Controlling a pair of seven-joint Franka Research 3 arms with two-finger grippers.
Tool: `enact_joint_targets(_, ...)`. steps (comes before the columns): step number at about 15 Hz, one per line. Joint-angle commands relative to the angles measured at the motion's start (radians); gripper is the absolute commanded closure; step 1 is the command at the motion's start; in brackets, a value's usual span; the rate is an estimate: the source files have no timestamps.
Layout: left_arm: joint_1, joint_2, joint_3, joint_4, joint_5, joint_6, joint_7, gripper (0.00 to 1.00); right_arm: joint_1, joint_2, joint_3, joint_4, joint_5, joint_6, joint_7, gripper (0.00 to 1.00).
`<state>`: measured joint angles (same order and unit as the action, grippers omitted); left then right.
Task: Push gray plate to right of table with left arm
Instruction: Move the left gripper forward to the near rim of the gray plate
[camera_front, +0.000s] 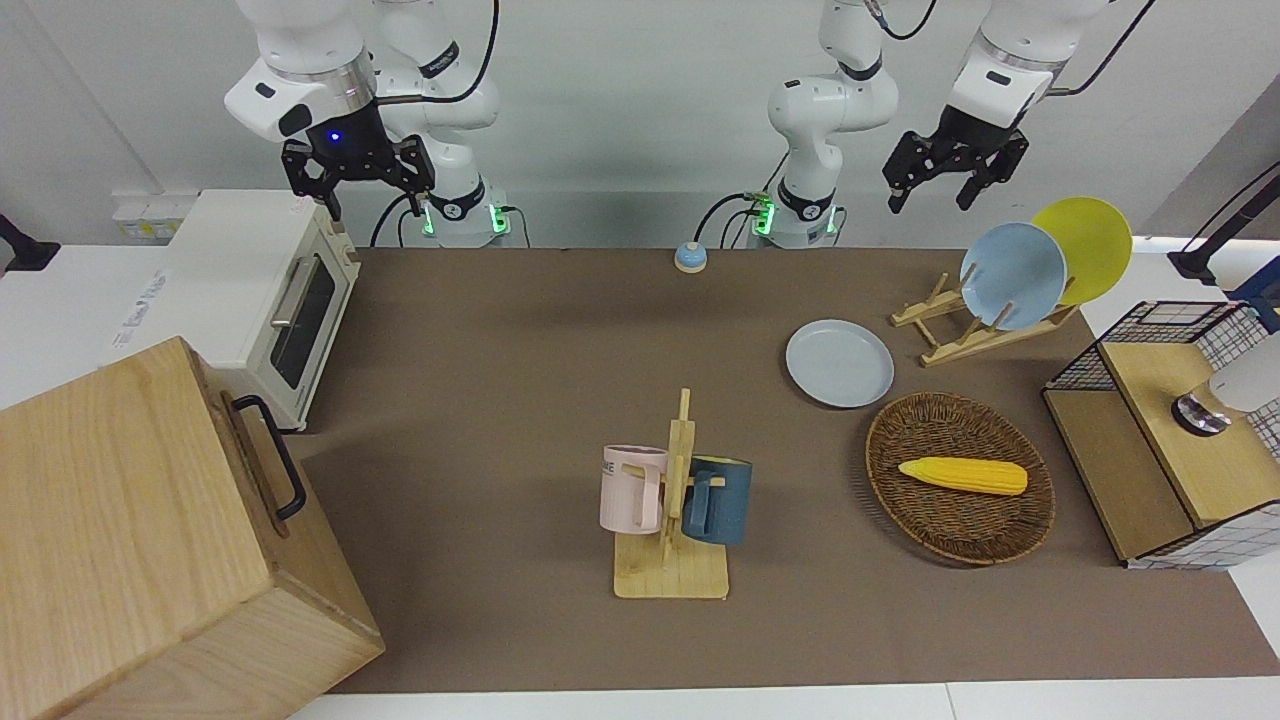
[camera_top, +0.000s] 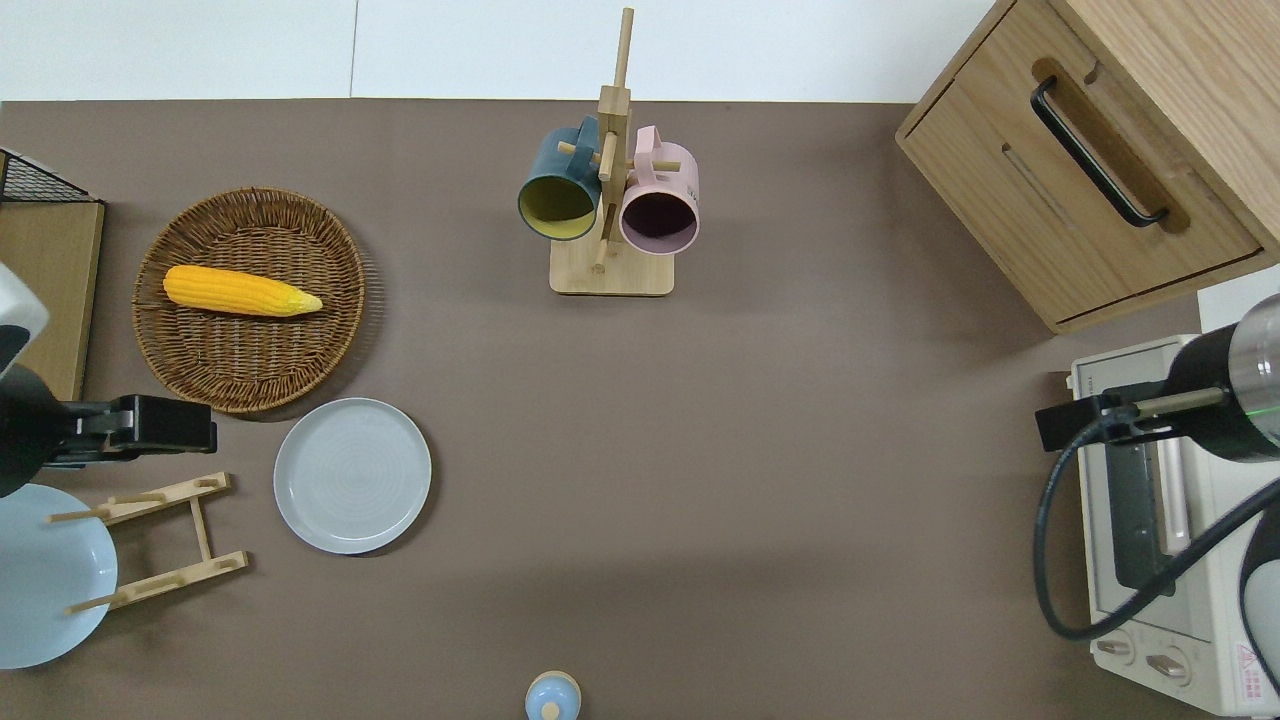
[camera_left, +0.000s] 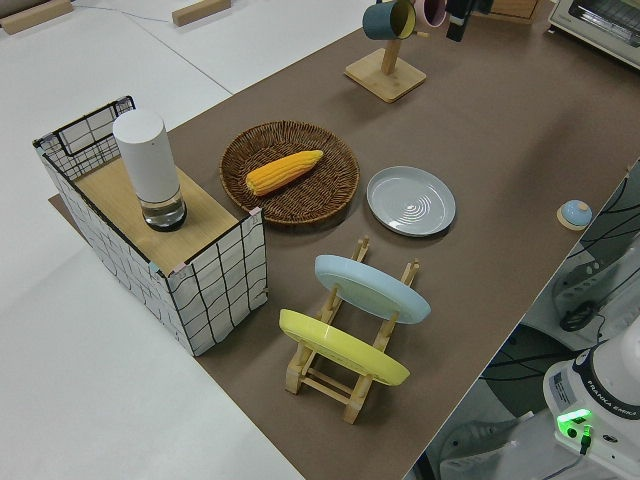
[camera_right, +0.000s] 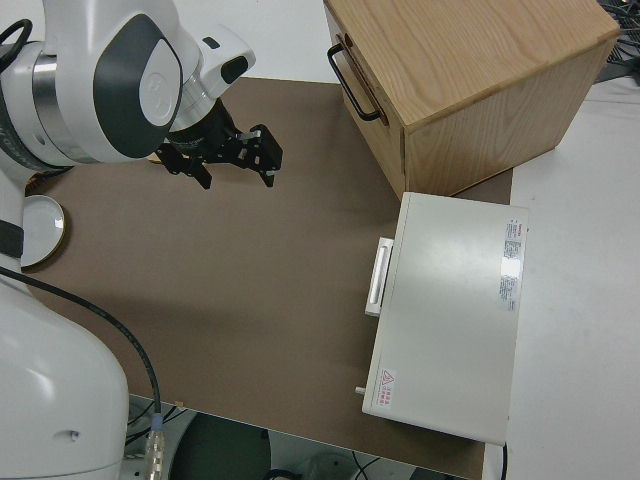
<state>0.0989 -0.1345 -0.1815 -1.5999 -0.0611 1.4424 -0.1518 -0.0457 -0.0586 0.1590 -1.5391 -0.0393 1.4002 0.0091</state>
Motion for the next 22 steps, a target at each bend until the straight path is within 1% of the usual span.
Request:
enact_joint_targets(1, 0.002, -0.05, 0.004, -0.127, 0.017, 0.042, -0.002, 0.0, -0.008, -0.01, 0.005, -0.004, -0.001, -0.012, -0.008, 0.005)
enact_joint_targets(2, 0.004, -0.08, 0.007, -0.18, 0.015, 0.09, 0.001, 0.0, -0.008, -0.01, 0.005, -0.004, 0.001, -0.012, -0.008, 0.005)
enact_joint_targets(3, 0.004, -0.097, 0.028, -0.21, 0.011, 0.119, 0.004, 0.0, -0.008, -0.01, 0.005, -0.004, 0.001, -0.012, -0.008, 0.005)
enact_joint_targets(4, 0.001, -0.1, 0.049, -0.215, 0.007, 0.121, 0.004, 0.0, -0.008, -0.01, 0.005, -0.004, 0.001, -0.012, -0.008, 0.005)
enact_joint_targets(8, 0.004, -0.093, 0.053, -0.244, 0.007, 0.136, -0.011, 0.0, -0.008, -0.01, 0.005, -0.004, 0.001, -0.012, -0.008, 0.005)
enact_joint_targets(9, 0.005, -0.08, 0.053, -0.27, 0.012, 0.141, -0.012, 0.0, -0.008, -0.01, 0.005, -0.004, 0.001, -0.012, -0.008, 0.005)
enact_joint_targets(10, 0.008, -0.061, 0.054, -0.311, 0.018, 0.171, -0.012, 0.0, -0.008, -0.01, 0.005, -0.004, 0.001, -0.012, -0.008, 0.005)
enact_joint_targets(11, 0.022, -0.05, 0.06, -0.342, 0.018, 0.228, -0.009, 0.0, -0.008, -0.01, 0.005, -0.004, -0.001, -0.012, -0.008, 0.005)
enact_joint_targets(12, 0.051, -0.039, 0.069, -0.347, 0.018, 0.254, -0.008, 0.0, -0.008, -0.01, 0.005, -0.004, 0.001, -0.012, -0.008, 0.005)
enact_joint_targets(14, 0.067, 0.012, 0.071, -0.348, 0.018, 0.277, -0.014, 0.01, -0.008, -0.01, 0.005, -0.004, 0.001, -0.012, -0.008, 0.005)
enact_joint_targets(15, 0.07, 0.048, 0.073, -0.369, 0.018, 0.33, -0.022, 0.01, -0.008, -0.01, 0.005, -0.004, 0.001, -0.012, -0.008, 0.005)
enact_joint_targets(16, 0.099, 0.058, 0.073, -0.421, 0.02, 0.404, -0.008, 0.01, -0.008, -0.01, 0.005, -0.004, 0.001, -0.012, -0.008, 0.005)
enact_joint_targets(17, 0.102, 0.059, 0.073, -0.484, 0.02, 0.474, -0.008, 0.02, -0.008, -0.01, 0.005, -0.004, 0.001, -0.012, -0.008, 0.005)
enact_joint_targets(18, 0.096, 0.062, 0.073, -0.517, 0.018, 0.516, -0.009, 0.03, -0.008, -0.01, 0.005, -0.004, 0.001, -0.012, -0.008, 0.005)
enact_joint_targets(19, 0.099, 0.079, 0.073, -0.55, 0.018, 0.565, -0.008, 0.03, -0.008, -0.01, 0.005, -0.004, 0.001, -0.012, -0.008, 0.005)
enact_joint_targets(21, 0.09, 0.151, 0.073, -0.577, 0.018, 0.634, 0.0, 0.04, -0.008, -0.01, 0.005, -0.004, -0.001, -0.012, -0.008, 0.005)
enact_joint_targets(22, 0.09, 0.171, 0.071, -0.607, 0.018, 0.688, 0.003, 0.05, -0.008, -0.01, 0.005, -0.004, 0.001, -0.012, -0.008, 0.005)
